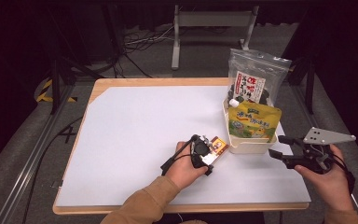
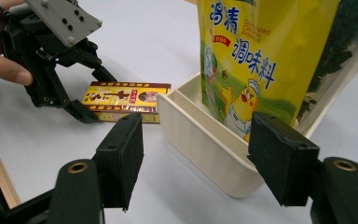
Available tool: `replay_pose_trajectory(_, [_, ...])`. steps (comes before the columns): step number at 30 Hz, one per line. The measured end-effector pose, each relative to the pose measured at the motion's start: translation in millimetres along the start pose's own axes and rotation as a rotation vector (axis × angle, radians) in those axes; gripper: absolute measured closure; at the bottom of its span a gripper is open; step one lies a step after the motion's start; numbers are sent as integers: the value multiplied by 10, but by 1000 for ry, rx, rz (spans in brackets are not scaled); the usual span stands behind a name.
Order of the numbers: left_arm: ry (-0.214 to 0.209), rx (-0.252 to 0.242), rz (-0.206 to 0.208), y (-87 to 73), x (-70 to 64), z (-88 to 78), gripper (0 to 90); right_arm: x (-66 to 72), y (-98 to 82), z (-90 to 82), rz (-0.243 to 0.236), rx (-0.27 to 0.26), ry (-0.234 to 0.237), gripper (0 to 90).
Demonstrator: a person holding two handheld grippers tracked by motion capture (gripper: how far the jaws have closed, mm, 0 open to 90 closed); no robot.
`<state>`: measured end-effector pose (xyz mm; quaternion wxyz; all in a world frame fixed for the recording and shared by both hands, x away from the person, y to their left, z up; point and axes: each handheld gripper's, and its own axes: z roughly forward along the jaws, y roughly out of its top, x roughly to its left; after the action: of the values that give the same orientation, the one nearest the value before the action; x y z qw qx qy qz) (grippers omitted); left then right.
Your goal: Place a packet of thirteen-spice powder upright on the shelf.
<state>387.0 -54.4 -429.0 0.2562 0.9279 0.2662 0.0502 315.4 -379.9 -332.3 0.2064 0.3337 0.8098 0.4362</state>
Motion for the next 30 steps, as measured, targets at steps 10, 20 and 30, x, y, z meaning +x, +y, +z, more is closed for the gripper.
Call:
replay_pose_trajectory(10, [-42,-49,-57,-173,88,-91,324,20,48,91,1,24,53,458])
replay_pose_trajectory(20, [-57,-84,-63,-378,136,-357,325,66,153,150,45,13,133,487])
replay_pose_trajectory(30, [-34,-140,-54,-601,139,-634,325,218,357,271,41,48,183,472])
